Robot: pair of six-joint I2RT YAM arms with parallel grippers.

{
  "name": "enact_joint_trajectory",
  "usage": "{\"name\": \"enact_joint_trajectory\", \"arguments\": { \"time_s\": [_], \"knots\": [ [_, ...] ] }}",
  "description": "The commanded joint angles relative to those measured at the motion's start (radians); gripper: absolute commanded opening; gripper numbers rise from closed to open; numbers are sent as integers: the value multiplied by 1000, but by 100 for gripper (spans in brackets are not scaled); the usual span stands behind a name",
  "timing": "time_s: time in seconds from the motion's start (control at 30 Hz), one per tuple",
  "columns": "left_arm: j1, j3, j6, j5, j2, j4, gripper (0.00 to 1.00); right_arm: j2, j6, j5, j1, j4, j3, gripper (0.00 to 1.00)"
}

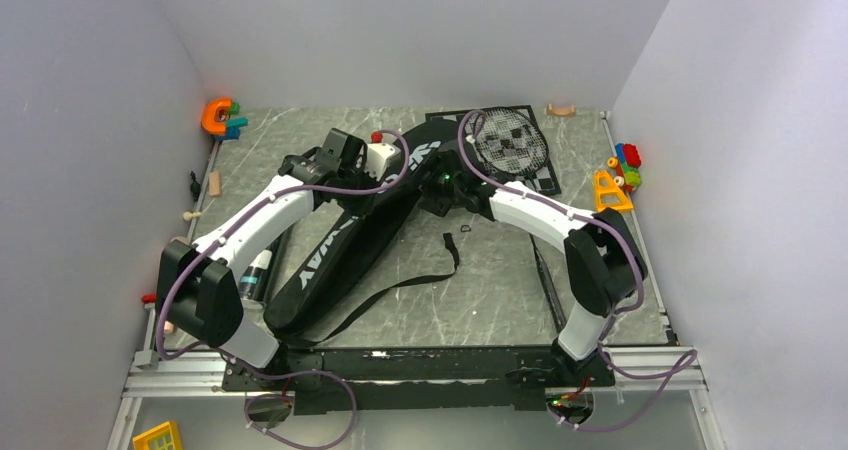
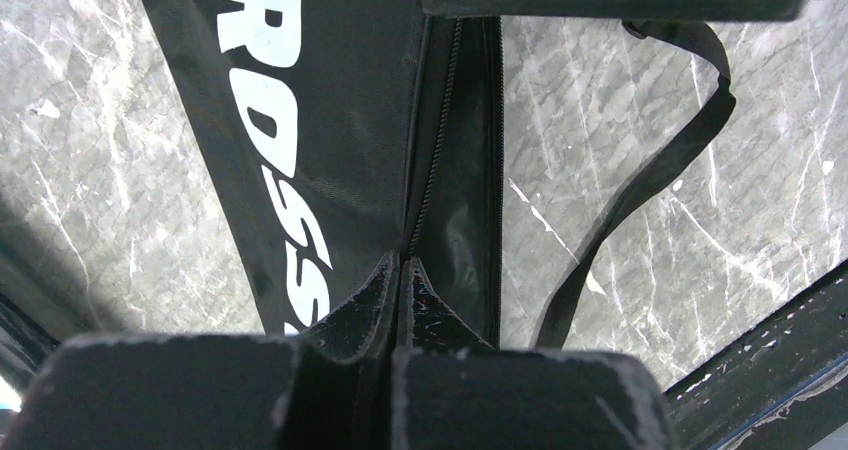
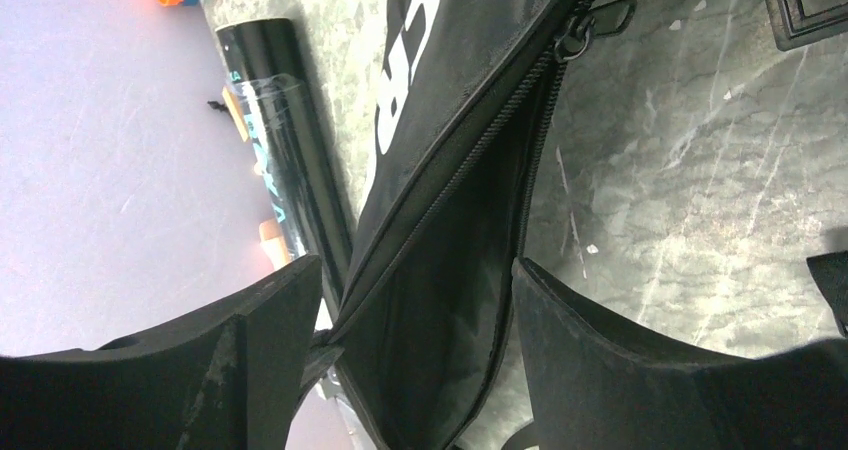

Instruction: Pack up the badminton gear

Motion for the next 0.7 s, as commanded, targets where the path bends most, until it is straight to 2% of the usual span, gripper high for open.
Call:
{"name": "enact_joint_trajectory", "arguments": {
  "time_s": [0.0,0.17,0.4,0.6,0.67],
  "knots": [
    [1,1,-2,6,-39,51,0,-76,36,-25,-12,29,-4,74],
    [0,2,0,-2,-40,49,0,-17,69,-89,-15,52,26,73],
    [1,4,-6,7,-45,45,0,34,104,-82,-15,101,35,71],
    [0,10,-11,28,-58,34,0,134,102,-39,-15,81,118,62],
    [1,3,-10,34,-66,35,0,158,102,-23,-15,85,137,56]
  ]
}}
